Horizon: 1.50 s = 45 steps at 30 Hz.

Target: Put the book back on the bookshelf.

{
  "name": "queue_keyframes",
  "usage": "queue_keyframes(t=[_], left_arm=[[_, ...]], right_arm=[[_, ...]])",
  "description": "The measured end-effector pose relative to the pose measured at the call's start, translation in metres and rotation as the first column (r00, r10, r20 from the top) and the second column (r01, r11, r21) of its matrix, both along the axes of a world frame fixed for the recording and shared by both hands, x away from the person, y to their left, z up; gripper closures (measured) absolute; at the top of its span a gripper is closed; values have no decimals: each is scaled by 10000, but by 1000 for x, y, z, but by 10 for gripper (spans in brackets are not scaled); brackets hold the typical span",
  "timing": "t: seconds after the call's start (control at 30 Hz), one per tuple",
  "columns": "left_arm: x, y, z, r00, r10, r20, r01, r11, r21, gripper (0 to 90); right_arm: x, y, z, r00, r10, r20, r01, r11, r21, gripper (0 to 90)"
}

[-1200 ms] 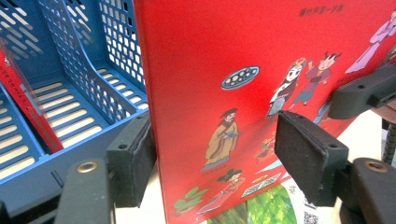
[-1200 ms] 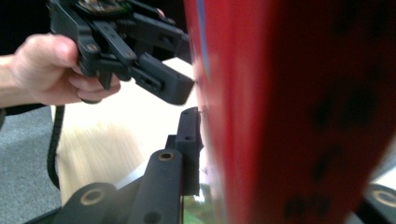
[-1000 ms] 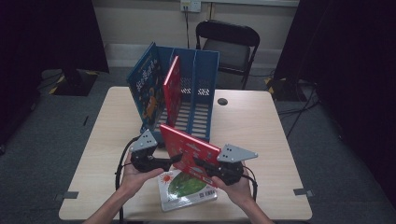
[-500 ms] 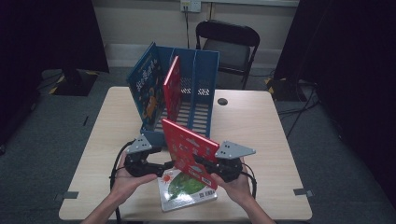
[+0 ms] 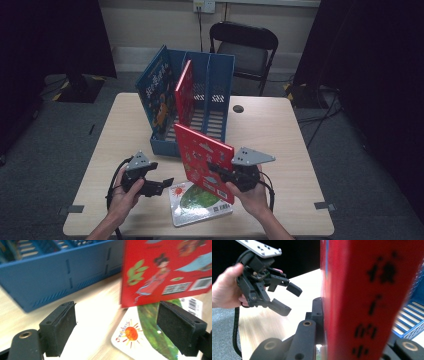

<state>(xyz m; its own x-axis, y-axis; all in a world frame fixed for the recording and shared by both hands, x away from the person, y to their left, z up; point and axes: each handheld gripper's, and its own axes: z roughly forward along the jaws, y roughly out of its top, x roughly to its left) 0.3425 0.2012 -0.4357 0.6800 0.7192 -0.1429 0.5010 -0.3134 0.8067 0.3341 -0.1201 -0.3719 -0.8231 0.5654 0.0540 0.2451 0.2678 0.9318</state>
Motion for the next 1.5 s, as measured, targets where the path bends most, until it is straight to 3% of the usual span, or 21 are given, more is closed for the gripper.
queue_keyframes(t=[0.37, 0.97, 1.5], left_arm=[[5, -2, -10, 9996, 147, -248, -138, 9992, 386, 158], [6, 0, -13, 9991, 197, -374, -188, 9995, 239, 159], [7, 0, -14, 9993, 195, -332, -188, 9996, 227, 159]], right_arm=[[0, -5, 8, 9997, -223, -23, 223, 9996, 152, 806], [3, -2, 32, 9993, -265, 278, 254, 9989, 383, 806], [16, 4, 54, 9963, -628, 589, 563, 9927, 1069, 806]])
